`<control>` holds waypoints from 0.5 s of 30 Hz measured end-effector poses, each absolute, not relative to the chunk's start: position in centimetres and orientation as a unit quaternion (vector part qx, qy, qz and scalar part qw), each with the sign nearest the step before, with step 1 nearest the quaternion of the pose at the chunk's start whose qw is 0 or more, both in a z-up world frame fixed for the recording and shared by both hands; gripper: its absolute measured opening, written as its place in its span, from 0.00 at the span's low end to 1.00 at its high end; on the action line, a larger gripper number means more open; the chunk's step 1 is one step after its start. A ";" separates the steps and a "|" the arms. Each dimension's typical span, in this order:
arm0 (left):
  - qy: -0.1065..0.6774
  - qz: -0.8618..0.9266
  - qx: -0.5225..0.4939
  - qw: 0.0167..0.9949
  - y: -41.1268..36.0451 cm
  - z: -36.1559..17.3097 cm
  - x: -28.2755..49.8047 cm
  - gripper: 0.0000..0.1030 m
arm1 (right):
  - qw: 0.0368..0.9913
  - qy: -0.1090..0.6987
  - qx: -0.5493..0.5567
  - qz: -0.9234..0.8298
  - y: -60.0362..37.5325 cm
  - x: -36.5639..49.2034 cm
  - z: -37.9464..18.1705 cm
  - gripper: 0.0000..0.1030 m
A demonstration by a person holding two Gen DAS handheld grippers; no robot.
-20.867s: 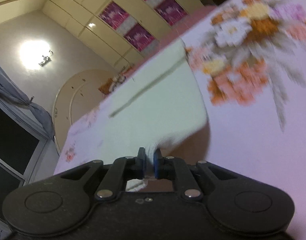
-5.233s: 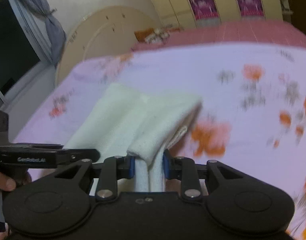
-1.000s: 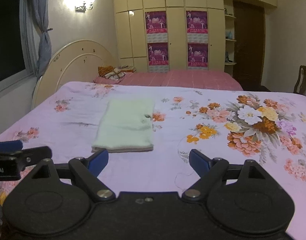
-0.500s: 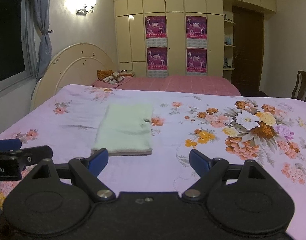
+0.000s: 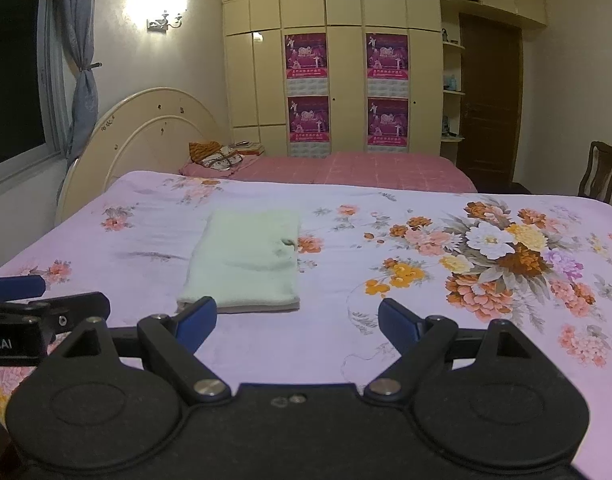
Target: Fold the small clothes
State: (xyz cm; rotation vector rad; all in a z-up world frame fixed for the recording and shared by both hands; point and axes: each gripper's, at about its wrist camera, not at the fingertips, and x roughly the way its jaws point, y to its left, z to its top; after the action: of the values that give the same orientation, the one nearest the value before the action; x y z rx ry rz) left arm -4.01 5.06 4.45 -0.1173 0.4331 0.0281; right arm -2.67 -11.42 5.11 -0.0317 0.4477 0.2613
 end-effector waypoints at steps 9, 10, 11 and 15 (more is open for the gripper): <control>0.217 0.016 -0.059 0.974 5.0 4.4 -3.8 1.00 | 0.966 0.222 -0.017 0.129 -11.0 -2.5 5.0 0.85; 0.217 0.016 -0.059 0.974 5.0 4.4 -3.8 1.00 | 0.966 0.222 -0.017 0.129 -11.0 -2.5 5.0 0.85; 0.218 0.016 -0.058 0.974 5.0 4.4 -3.8 1.00 | 0.966 0.222 -0.017 0.129 -11.0 -2.5 5.0 0.85; 0.216 0.014 -0.056 0.975 5.0 4.3 -3.6 1.00 | 0.967 0.220 -0.016 0.125 -11.1 -2.5 4.9 0.85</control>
State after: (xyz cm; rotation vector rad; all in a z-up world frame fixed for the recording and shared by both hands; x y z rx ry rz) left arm -3.64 4.98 4.31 -0.1130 0.4366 0.0288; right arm -2.54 -11.12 4.86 -0.0323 0.4457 0.2528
